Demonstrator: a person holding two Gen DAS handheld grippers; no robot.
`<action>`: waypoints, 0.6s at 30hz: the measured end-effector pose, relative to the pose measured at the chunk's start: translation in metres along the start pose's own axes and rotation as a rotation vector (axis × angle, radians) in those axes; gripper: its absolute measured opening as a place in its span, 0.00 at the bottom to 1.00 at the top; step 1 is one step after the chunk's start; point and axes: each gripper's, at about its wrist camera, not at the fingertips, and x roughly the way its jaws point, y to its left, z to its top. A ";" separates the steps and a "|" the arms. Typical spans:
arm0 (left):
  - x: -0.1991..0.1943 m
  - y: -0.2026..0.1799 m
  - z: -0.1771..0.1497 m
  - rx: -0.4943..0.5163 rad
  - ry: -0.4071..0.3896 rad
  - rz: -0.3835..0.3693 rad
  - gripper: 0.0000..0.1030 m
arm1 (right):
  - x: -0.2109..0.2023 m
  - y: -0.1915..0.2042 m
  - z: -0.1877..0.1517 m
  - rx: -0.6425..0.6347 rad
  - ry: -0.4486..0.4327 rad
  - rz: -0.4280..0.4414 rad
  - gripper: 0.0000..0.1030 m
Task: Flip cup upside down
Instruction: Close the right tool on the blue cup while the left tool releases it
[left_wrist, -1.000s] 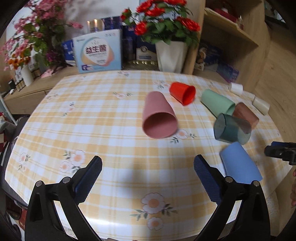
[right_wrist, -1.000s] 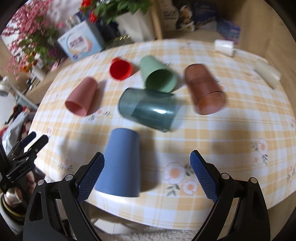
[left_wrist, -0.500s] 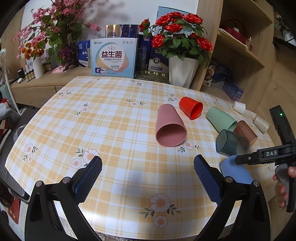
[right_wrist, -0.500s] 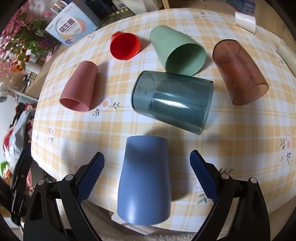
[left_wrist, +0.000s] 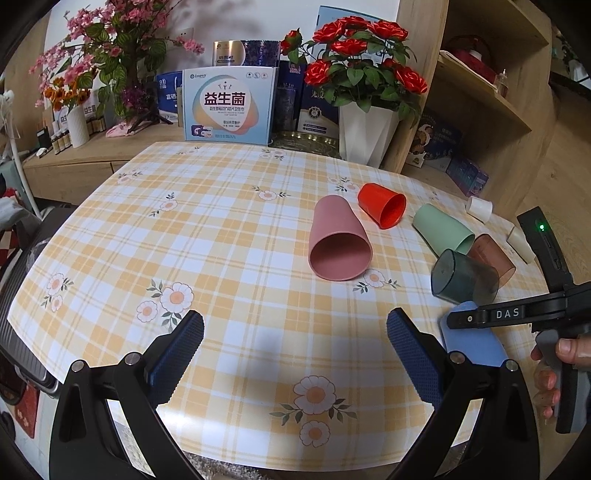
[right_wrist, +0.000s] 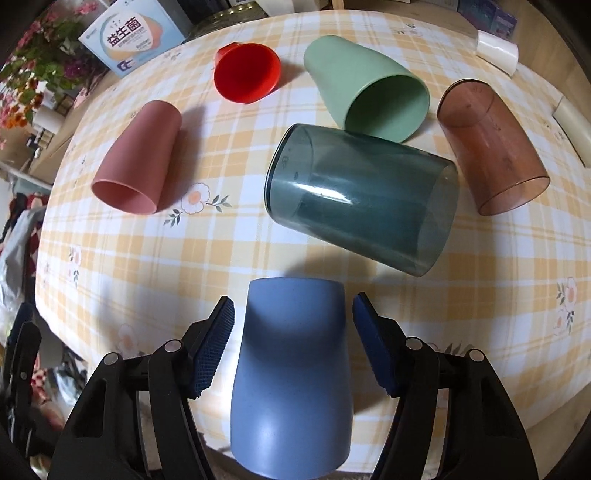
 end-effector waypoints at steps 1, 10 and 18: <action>0.000 -0.001 -0.001 0.003 0.002 -0.002 0.94 | 0.001 0.001 0.000 -0.007 0.000 -0.002 0.60; -0.001 -0.007 -0.007 0.010 0.020 -0.009 0.94 | 0.007 0.003 -0.002 -0.022 0.008 -0.010 0.58; -0.006 -0.007 -0.009 -0.002 0.018 -0.003 0.94 | 0.000 -0.002 -0.013 -0.030 -0.034 0.039 0.54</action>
